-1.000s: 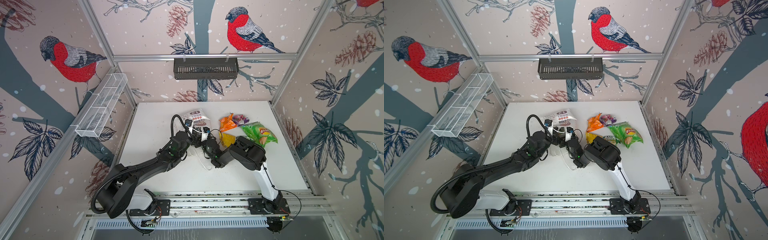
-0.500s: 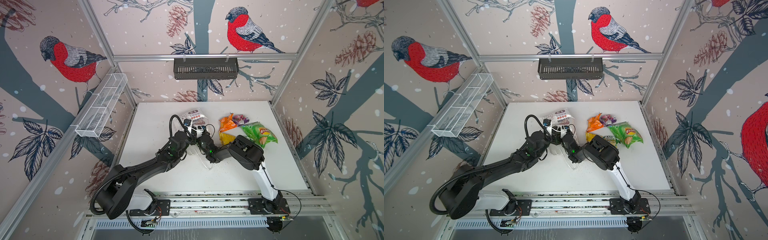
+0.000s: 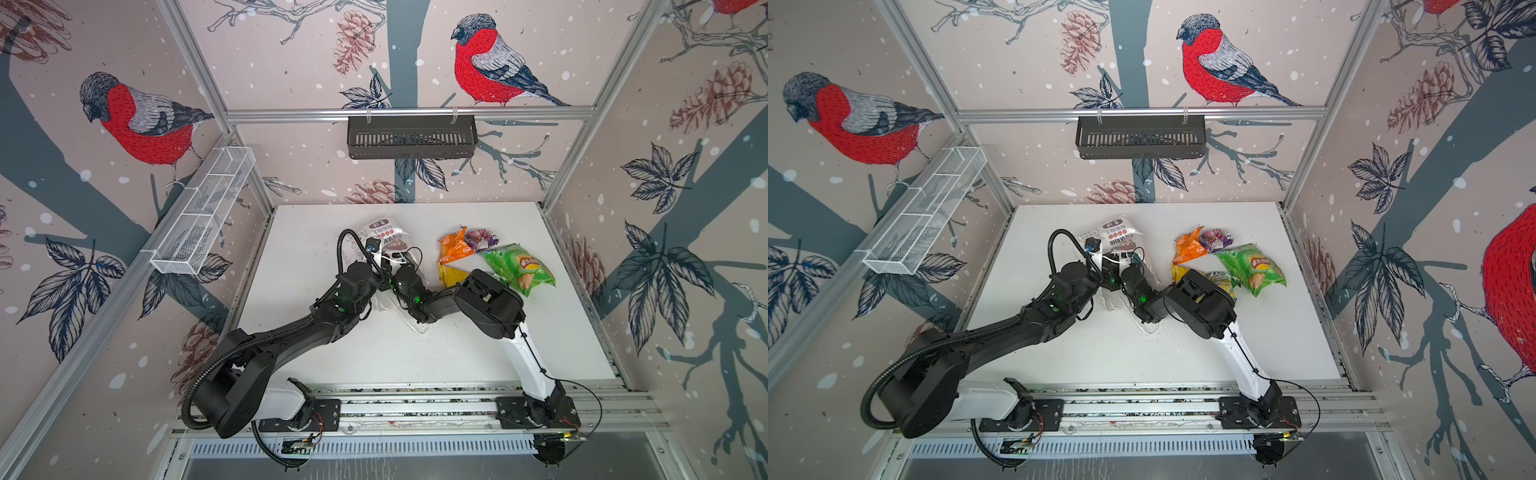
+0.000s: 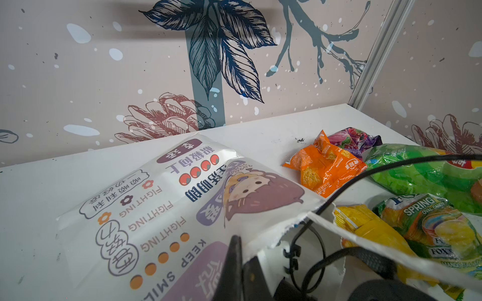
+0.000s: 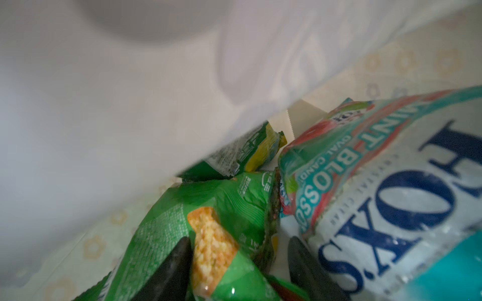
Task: Take the snacks out of the paper bag
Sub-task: Pick up the snack from the paper bag.
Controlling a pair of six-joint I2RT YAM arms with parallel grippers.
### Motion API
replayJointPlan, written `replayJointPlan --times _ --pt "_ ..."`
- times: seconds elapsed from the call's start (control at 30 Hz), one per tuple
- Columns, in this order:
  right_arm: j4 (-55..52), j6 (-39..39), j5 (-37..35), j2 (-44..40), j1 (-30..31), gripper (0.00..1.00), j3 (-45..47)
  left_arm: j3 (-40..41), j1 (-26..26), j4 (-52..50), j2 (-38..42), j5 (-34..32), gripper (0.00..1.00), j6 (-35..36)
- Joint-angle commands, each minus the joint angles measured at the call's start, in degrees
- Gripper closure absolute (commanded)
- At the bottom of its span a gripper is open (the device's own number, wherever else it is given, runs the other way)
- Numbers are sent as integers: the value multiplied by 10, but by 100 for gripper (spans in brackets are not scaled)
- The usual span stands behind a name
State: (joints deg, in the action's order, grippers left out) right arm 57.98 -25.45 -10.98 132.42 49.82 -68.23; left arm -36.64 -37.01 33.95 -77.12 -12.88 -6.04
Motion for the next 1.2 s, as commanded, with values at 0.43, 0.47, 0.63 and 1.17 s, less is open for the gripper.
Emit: replayJointPlan --times 0.43,0.47,0.63,1.17 --pt "66 28 -2 -28 -2 99 48 0 14 22 -7 -7 100 -19" --pt "68 34 3 -33 -1 99 53 -2 14 19 -7 -11 100 -22" --pt "71 51 3 -76 3 100 88 -6 14 15 -3 -33 100 -28" --pt "13 80 -41 -212 35 100 201 -15 15 -3 -2 -61 100 -32"
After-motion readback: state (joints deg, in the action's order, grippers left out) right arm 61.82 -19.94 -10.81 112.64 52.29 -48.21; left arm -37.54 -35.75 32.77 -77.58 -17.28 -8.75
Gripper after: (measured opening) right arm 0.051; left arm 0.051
